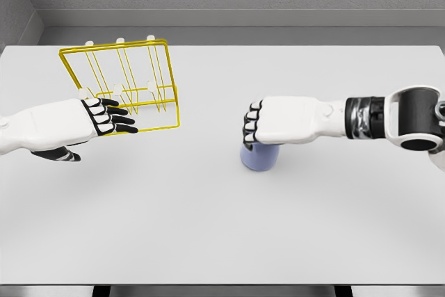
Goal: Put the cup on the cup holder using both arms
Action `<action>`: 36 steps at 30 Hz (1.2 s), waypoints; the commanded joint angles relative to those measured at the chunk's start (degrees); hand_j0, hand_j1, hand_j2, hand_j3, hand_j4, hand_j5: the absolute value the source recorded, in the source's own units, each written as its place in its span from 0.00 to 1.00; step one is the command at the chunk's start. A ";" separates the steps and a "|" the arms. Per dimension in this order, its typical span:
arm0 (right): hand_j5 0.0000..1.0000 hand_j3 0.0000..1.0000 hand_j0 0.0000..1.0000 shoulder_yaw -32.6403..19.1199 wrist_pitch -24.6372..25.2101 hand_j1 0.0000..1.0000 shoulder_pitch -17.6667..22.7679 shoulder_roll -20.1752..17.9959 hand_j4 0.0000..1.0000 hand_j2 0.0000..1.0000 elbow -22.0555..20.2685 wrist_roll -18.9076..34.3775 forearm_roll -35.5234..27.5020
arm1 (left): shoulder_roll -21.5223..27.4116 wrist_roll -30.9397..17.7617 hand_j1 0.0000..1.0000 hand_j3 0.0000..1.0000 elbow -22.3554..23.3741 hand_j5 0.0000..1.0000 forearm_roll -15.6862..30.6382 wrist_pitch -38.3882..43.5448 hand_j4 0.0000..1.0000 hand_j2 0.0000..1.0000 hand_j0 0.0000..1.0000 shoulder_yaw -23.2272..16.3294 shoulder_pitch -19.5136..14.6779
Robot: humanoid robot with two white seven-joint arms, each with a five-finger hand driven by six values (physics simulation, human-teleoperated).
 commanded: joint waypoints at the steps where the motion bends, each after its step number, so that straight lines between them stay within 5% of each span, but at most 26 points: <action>1: 0.54 0.54 0.54 0.51 0.13 0.54 0.00 -0.20 0.54 0.54 -0.07 -0.03 -0.21 | 0.07 0.03 1.00 1.00 -0.05 1.00 0.34 0.10 1.00 1.00 1.00 0.01 0.00; 12: 0.57 0.57 0.57 1.39 0.13 0.57 0.00 -0.37 0.57 0.57 -0.07 -0.12 -0.30 | 0.07 0.03 1.00 1.00 -0.05 1.00 0.34 0.10 1.00 1.00 1.00 0.01 0.00; 18: 0.99 0.99 0.99 1.30 0.13 0.99 0.09 -0.37 0.99 0.99 -0.07 -0.29 -0.30 | 0.07 0.03 1.00 1.00 -0.05 1.00 0.34 0.10 1.00 1.00 1.00 0.01 0.00; 30: 1.00 1.00 1.00 -1.77 0.13 1.00 0.35 -3.36 1.00 1.00 0.19 -0.21 0.14 | -2.92 0.03 1.00 1.00 0.04 1.00 -1.68 0.10 1.00 1.00 1.00 0.01 -1.32; 33: 1.00 1.00 1.00 -4.67 0.13 1.00 0.35 -4.51 1.00 1.00 0.37 -0.64 -0.12 | -5.64 0.03 1.00 1.00 0.04 1.00 -3.26 0.10 1.00 1.00 1.00 -0.07 -2.72; 36: 1.00 1.00 1.00 -8.36 0.13 1.00 0.53 -4.68 1.00 1.00 0.37 -0.82 -1.70 | -8.37 0.03 1.00 1.00 0.22 1.00 -4.49 0.10 1.00 1.00 1.00 -4.73 -7.47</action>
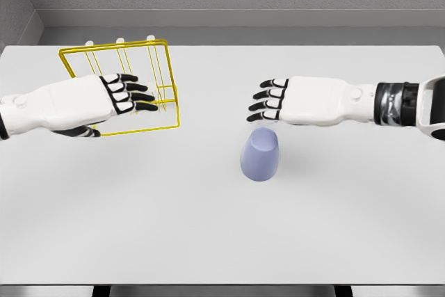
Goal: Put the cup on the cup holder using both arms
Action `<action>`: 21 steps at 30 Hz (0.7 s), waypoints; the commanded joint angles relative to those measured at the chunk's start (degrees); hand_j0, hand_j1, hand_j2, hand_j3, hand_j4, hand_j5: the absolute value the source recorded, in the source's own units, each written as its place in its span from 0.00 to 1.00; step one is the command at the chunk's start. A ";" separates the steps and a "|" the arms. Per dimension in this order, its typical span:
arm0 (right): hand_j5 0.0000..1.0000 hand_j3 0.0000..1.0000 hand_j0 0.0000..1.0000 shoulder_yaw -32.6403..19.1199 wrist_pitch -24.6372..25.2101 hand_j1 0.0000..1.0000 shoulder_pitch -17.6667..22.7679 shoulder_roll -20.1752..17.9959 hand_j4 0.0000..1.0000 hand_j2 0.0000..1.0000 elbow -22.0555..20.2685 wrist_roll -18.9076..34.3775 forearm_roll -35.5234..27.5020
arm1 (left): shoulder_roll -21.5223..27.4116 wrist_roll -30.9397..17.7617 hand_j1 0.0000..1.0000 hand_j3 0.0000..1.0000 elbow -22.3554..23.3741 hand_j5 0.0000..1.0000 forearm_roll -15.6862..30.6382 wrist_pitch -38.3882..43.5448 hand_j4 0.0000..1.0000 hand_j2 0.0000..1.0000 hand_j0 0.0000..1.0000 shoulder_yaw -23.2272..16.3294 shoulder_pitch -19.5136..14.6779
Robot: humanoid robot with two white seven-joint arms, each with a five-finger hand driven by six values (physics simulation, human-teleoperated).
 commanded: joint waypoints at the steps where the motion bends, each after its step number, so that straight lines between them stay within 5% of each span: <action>1: 1.00 1.00 1.00 -4.17 0.13 1.00 0.09 -0.53 1.00 1.00 0.19 -0.17 -2.57 | -2.22 0.02 1.00 1.00 0.10 1.00 -0.79 0.06 1.00 1.00 1.00 -2.99 -0.09; 6: 1.00 1.00 1.00 -17.17 0.13 1.00 3.60 -1.67 1.00 1.00 6.69 -0.17 -10.74 | -3.45 0.02 1.00 1.00 0.10 1.00 -0.70 0.06 1.00 1.00 1.00 -6.33 -3.51; 11: 1.00 1.00 1.00 -36.25 0.13 1.00 15.29 2.90 1.00 1.00 6.51 -0.08 -13.74 | -5.64 0.02 1.00 1.00 0.18 1.00 -0.61 0.06 1.00 1.00 1.00 -10.99 -8.44; 15: 1.00 1.00 1.00 -37.83 0.13 1.00 15.73 2.81 1.00 1.00 6.78 -0.08 -17.34 | -8.45 0.02 1.00 1.00 0.89 1.00 -0.70 0.06 1.00 1.00 1.00 -15.30 -12.74; 21: 1.00 1.00 1.00 -41.79 0.13 1.00 23.03 5.88 1.00 1.00 6.60 -0.08 -22.79 | -14.08 0.02 1.00 1.00 4.66 1.00 -1.23 0.06 1.00 1.00 1.00 -23.73 -19.69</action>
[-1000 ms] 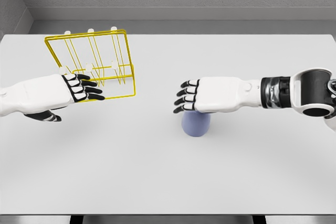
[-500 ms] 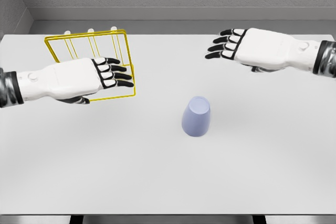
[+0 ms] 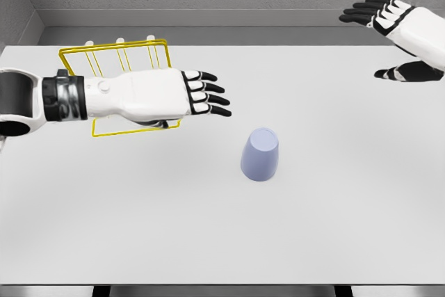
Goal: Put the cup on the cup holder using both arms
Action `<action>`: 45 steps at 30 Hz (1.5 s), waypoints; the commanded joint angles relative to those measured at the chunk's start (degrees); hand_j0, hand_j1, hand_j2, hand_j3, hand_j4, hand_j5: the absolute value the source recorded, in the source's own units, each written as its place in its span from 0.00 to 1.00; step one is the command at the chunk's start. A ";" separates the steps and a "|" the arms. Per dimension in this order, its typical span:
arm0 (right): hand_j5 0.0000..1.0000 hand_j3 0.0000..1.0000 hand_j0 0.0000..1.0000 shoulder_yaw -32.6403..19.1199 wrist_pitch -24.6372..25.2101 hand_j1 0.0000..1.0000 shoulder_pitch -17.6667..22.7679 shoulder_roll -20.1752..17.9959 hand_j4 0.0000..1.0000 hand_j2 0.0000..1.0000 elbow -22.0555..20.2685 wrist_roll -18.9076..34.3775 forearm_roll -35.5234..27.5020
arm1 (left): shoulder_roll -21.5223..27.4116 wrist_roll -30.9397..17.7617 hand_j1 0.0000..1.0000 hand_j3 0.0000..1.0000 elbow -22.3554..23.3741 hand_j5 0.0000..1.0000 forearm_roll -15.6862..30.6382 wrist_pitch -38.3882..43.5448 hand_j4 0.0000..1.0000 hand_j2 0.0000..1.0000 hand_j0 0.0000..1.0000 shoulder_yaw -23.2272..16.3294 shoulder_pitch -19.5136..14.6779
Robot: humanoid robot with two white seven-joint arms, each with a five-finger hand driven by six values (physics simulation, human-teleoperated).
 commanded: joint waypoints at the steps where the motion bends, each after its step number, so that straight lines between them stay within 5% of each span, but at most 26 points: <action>1: 1.00 1.00 1.00 -1.20 0.14 1.00 0.52 2.98 1.00 1.00 -0.06 0.07 -1.86 | -2.94 0.02 1.00 1.00 1.96 1.00 0.06 0.07 1.00 1.00 1.00 -4.34 -0.44; 14: 1.00 1.00 1.00 -3.05 0.14 1.00 5.19 5.44 1.00 1.00 0.29 0.42 -2.03 | -14.11 0.02 1.00 1.00 16.46 1.00 1.73 0.07 1.00 1.00 1.00 -19.72 -15.38; 35: 1.00 1.00 1.00 -5.60 0.14 1.00 6.95 5.35 1.00 1.00 0.29 0.42 -2.03 | -20.17 0.11 1.00 1.00 21.04 1.00 12.89 0.07 1.00 1.00 1.00 -36.69 -30.15; 45: 1.00 1.00 1.00 -5.68 0.14 1.00 6.95 5.35 1.00 1.00 0.29 0.42 -2.03 | -24.30 0.11 1.00 1.00 22.27 1.00 14.04 0.07 1.00 1.00 1.00 -40.56 -33.31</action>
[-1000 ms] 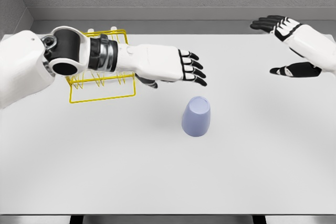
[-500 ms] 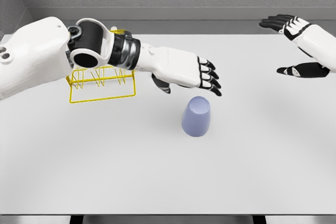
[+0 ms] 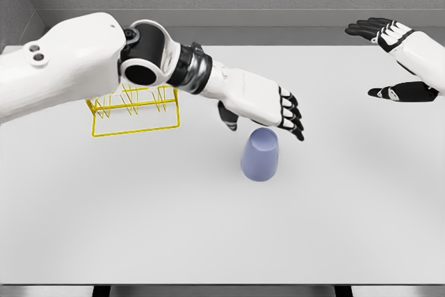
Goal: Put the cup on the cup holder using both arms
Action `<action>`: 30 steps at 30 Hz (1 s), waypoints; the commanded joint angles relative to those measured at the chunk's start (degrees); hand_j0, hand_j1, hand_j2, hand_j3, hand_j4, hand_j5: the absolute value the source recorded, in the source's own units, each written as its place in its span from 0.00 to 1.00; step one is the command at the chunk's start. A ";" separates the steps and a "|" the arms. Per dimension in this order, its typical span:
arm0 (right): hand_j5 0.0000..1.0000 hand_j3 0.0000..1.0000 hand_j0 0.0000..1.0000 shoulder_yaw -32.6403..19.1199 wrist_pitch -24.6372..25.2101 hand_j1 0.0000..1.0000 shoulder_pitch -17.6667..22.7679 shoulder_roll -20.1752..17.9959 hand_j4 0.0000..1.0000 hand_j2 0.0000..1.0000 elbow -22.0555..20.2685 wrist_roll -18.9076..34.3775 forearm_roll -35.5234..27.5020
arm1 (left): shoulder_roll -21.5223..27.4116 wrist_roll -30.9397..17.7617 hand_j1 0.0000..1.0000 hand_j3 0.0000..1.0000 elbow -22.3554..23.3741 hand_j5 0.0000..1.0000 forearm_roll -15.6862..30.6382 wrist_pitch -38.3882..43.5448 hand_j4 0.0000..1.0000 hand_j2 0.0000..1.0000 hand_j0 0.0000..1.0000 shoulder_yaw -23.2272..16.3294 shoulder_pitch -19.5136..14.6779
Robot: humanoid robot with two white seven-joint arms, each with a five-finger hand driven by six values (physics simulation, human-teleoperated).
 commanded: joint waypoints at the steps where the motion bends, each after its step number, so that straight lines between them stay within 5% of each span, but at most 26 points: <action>1: 1.00 1.00 1.00 -0.02 0.14 1.00 0.00 -0.05 1.00 1.00 0.07 -0.03 -0.42 | -1.59 0.02 1.00 1.00 0.46 1.00 0.74 0.08 1.00 1.00 1.00 -1.15 -0.09; 30: 1.00 1.00 1.00 -0.02 0.14 1.00 0.00 -0.13 1.00 1.00 0.16 -0.03 -0.42 | -3.53 0.02 1.00 1.00 0.90 1.00 1.97 0.08 1.00 1.00 1.00 -6.07 -1.85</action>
